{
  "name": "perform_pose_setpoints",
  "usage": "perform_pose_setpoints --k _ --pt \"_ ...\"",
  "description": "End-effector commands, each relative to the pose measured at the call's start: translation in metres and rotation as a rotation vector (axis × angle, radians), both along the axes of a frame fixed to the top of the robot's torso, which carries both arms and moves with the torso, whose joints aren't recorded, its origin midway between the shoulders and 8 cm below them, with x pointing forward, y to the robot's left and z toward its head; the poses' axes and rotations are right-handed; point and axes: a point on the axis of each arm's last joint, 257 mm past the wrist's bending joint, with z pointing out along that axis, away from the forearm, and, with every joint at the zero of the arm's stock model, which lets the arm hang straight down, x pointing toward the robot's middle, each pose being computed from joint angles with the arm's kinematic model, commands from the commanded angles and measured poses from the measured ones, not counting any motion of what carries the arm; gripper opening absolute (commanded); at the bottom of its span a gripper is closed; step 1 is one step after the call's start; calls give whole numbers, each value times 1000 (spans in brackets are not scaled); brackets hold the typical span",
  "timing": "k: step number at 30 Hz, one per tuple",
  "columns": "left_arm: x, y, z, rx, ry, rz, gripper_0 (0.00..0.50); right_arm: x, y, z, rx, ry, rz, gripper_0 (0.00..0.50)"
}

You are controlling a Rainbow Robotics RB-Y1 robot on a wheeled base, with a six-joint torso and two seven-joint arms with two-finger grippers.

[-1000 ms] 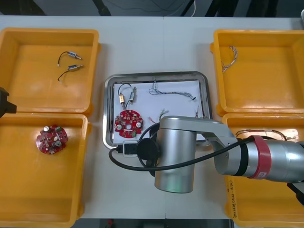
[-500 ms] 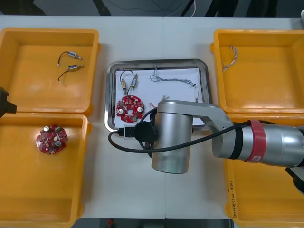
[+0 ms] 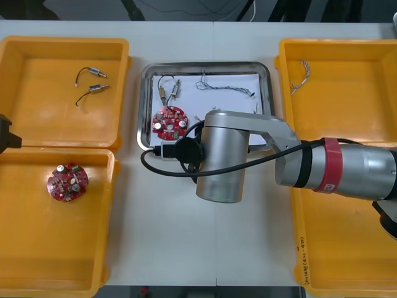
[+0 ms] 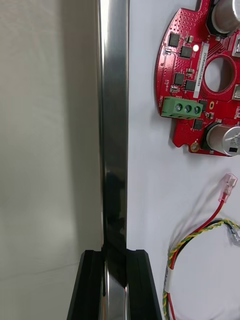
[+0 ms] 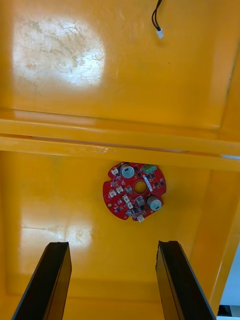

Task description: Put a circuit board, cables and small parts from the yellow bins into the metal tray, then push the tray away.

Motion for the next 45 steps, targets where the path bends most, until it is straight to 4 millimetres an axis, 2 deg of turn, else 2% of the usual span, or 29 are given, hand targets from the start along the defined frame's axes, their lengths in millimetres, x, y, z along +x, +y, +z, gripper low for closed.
perform_pose_setpoints --k 1,16,28,35,45 --pt "-6 12 9 93 -11 -84 500 29 5 35 42 -86 -14 16" --pt "-6 12 9 93 -11 -84 500 72 10 67 77 -166 -12 15" --pt "-6 12 9 93 -11 -84 500 104 14 83 131 -222 12 16" --pt "-6 12 9 93 -11 -84 500 115 13 90 140 -253 20 15" --pt "-6 12 9 93 -11 -84 500 117 15 92 142 -257 29 25"
